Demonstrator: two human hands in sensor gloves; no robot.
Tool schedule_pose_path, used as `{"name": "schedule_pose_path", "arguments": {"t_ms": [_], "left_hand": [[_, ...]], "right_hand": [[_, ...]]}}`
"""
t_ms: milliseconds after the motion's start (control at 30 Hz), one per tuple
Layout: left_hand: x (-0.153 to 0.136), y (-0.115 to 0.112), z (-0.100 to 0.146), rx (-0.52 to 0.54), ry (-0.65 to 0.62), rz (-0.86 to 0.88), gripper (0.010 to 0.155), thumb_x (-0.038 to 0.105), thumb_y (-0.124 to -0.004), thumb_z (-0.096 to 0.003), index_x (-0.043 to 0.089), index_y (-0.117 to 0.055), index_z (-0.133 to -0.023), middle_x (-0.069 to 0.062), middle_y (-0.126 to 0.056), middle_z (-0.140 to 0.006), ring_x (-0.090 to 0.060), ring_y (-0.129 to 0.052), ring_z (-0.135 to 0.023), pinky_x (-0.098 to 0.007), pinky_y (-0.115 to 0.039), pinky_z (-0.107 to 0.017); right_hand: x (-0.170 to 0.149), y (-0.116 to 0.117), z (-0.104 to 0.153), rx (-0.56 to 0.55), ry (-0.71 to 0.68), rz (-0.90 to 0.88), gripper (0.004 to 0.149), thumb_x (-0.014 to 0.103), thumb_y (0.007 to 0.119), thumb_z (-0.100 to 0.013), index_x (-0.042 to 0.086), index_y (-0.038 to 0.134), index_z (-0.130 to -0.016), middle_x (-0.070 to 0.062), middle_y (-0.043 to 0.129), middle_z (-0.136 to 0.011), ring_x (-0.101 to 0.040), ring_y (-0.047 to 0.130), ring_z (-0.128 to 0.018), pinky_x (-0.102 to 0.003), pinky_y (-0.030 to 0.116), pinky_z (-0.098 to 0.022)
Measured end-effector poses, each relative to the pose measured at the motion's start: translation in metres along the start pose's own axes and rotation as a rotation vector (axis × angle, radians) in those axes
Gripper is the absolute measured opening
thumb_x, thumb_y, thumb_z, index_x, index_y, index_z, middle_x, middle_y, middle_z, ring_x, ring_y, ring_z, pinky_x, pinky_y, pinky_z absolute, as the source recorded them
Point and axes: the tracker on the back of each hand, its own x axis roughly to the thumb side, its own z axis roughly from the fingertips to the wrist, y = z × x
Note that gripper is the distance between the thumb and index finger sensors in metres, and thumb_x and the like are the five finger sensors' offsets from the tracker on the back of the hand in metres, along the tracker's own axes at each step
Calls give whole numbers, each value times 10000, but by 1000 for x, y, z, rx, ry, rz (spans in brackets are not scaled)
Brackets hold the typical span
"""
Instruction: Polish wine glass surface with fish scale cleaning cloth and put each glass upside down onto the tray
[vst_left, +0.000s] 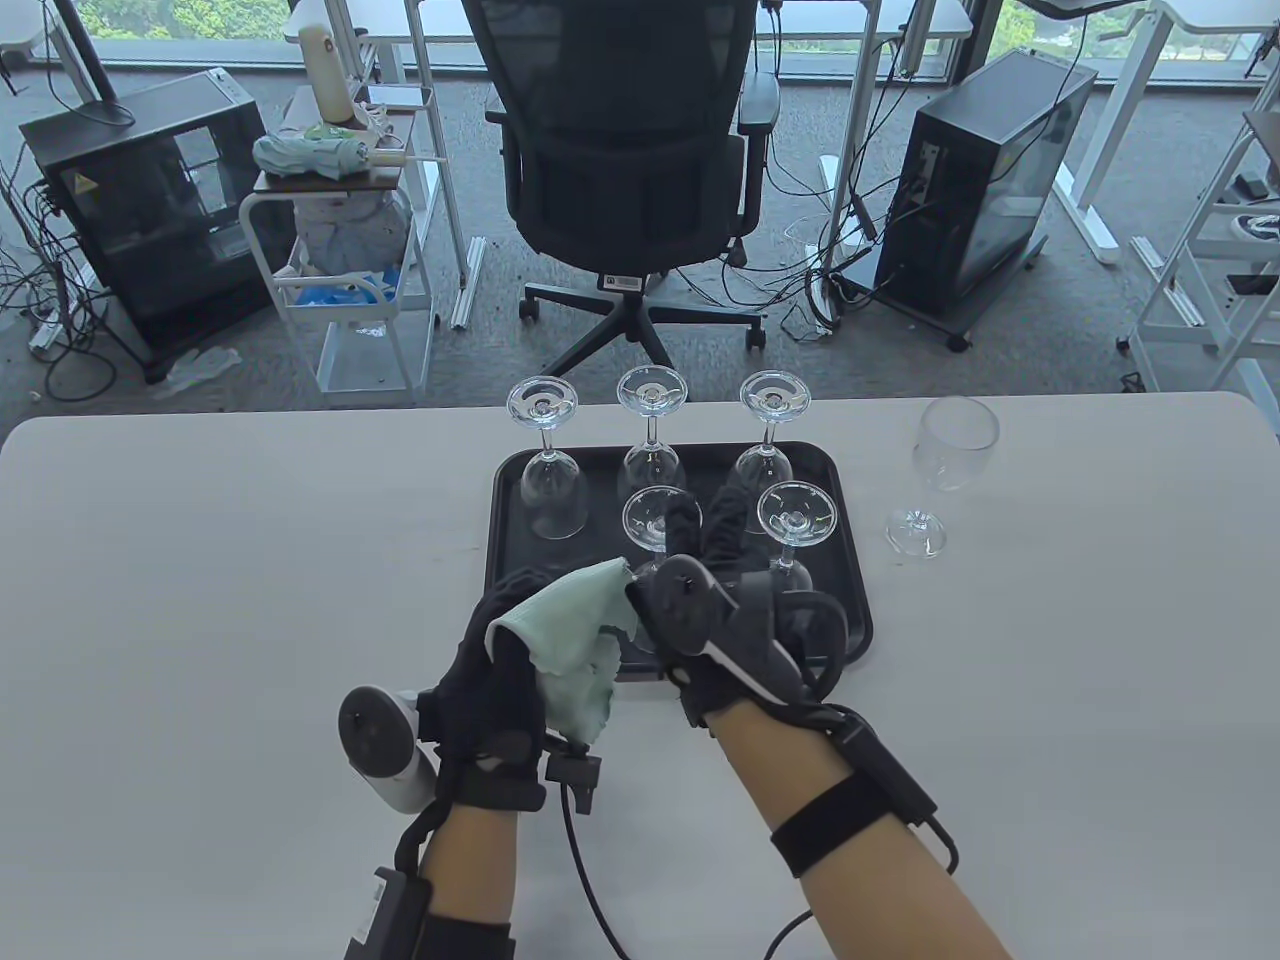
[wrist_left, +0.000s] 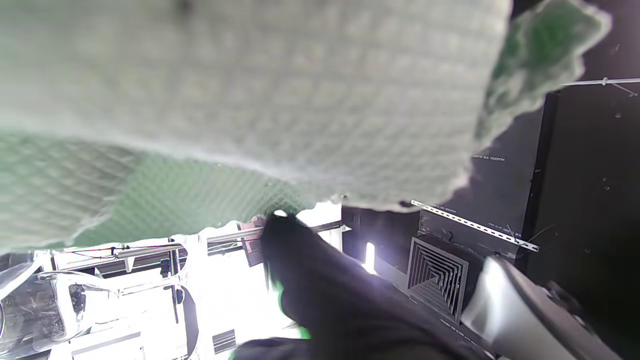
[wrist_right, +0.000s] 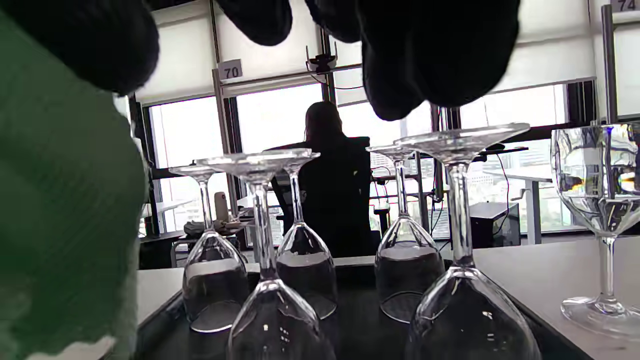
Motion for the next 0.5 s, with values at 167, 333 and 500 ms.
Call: {"name": "schedule_pose_path", "arguments": {"t_ms": [167, 333, 500], "left_hand": [[0, 1, 0, 2, -1, 1, 523, 575, -642, -563, 262, -728, -973, -25, -688, -1087, -346, -738, -965, -612, -760, -621], [0, 2, -1, 10, 0, 7, 521, 567, -635, -566, 257, -728, -974, -22, -689, -1089, -347, -735, -969, -617, -753, -628], [-1, 4, 0, 22, 8, 17, 522, 563, -632, -566, 252, -729, -975, -21, -691, -1088, -347, -735, -970, -622, -747, -633]], "right_hand": [[-103, -50, -18, -126, 198, -352, 879, 703, 796, -488, 268, 375, -1126, -175, 446, -1154, -421, 764, -883, -500, 781, -565], [-244, 30, -13, 9, 597, -524, 1014, 711, 816, -475, 231, 180, -1103, -175, 258, -1166, -481, 452, -1027, -631, 567, -689], [-305, 120, 5, 108, 749, -726, 1053, 675, 878, -453, 229, 175, -1098, -182, 188, -1156, -517, 265, -1032, -707, 423, -690]]}}
